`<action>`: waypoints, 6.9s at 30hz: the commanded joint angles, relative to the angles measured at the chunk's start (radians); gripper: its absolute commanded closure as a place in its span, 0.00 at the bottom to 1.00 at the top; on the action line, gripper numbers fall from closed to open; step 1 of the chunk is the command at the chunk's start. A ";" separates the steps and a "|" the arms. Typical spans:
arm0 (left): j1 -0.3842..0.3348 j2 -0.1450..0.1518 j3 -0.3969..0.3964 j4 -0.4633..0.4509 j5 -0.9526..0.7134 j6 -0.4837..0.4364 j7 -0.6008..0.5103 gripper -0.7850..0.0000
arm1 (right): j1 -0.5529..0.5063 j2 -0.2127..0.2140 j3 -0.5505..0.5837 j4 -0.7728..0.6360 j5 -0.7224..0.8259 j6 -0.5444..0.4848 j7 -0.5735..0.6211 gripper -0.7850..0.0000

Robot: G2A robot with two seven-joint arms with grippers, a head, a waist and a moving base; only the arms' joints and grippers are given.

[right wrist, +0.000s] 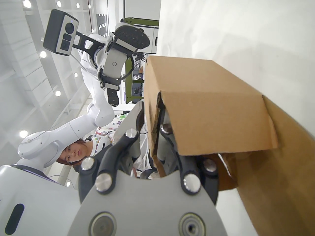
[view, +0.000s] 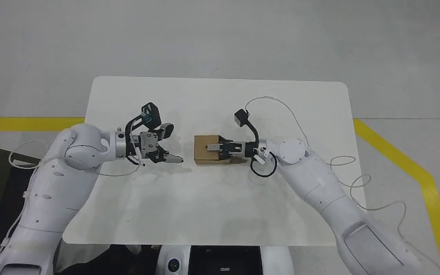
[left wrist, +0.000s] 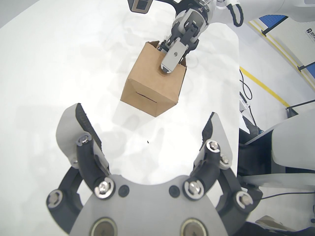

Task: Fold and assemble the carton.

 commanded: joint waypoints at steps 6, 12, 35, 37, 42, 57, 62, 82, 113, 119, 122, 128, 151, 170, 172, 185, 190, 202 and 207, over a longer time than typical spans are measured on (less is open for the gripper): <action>0.003 0.000 0.001 -0.006 0.005 0.011 0.005 0.00 | -0.006 0.018 0.040 -0.015 -0.033 0.023 0.035 0.71; 0.020 0.011 0.024 -0.080 0.096 -0.028 0.028 0.00 | -0.041 0.051 0.102 -0.084 -0.064 0.063 0.068 0.72; -0.018 0.015 0.210 0.026 0.743 -0.045 0.743 0.00 | -0.234 0.170 0.357 -0.432 -0.243 0.264 0.154 1.00; -0.033 0.008 0.223 0.054 0.776 -0.040 0.792 0.00 | -0.254 0.179 0.373 -0.472 -0.259 0.292 0.175 1.00; -0.066 -0.012 0.267 0.118 0.795 -0.037 0.862 0.00 | -0.298 0.191 0.378 -0.526 -0.257 0.350 0.221 1.00; -0.149 -0.061 0.345 0.211 0.730 -0.033 0.861 0.00 | -0.289 0.179 0.301 -0.466 -0.281 0.314 0.135 1.00; -0.158 -0.070 0.356 0.218 0.730 -0.035 0.859 0.00 | -0.270 0.171 0.274 -0.436 -0.286 0.292 0.099 1.00; -0.182 -0.095 0.398 0.232 0.719 -0.045 0.849 0.00 | -0.127 0.106 0.125 -0.244 -0.238 0.179 0.038 1.00; -0.191 -0.098 0.415 0.248 0.664 -0.045 0.822 0.00 | -0.104 0.121 0.201 -0.188 -0.250 0.154 0.070 1.00; -0.193 -0.097 0.416 0.248 0.661 -0.045 0.820 0.00 | -0.069 0.112 0.187 -0.148 -0.263 0.145 0.053 1.00; -0.193 -0.096 0.416 0.249 0.657 -0.045 0.818 0.00 | -0.049 0.105 0.174 -0.121 -0.263 0.135 0.052 1.00; -0.192 -0.094 0.417 0.248 0.653 -0.045 0.814 0.00 | -0.017 0.091 0.145 -0.083 -0.250 0.110 0.091 1.00; -0.197 -0.087 0.428 0.247 0.633 -0.045 0.801 0.00 | -0.004 0.049 0.073 -0.034 -0.167 0.072 0.143 1.00; -0.198 -0.084 0.440 0.243 0.623 -0.045 0.797 0.00 | 0.025 0.010 0.031 0.013 -0.142 0.037 0.129 1.00; -0.199 -0.084 0.440 0.243 0.620 -0.045 0.797 0.00 | 0.025 0.014 0.040 0.014 -0.143 0.040 0.135 1.00; -0.198 -0.084 0.442 0.245 0.605 -0.045 0.794 0.00 | -0.044 0.095 0.195 -0.119 -0.246 0.116 0.150 1.00; -0.197 -0.085 0.442 0.244 0.601 -0.045 0.795 0.00 | -0.110 0.135 0.275 -0.224 -0.303 0.174 0.152 0.98; -0.192 -0.086 0.436 0.242 0.597 -0.045 0.788 0.00 | -0.219 0.192 0.398 -0.376 -0.399 0.277 0.165 0.77; -0.190 -0.085 0.434 0.240 0.594 -0.045 0.783 0.00 | -0.243 0.201 0.408 -0.385 -0.414 0.292 0.169 0.77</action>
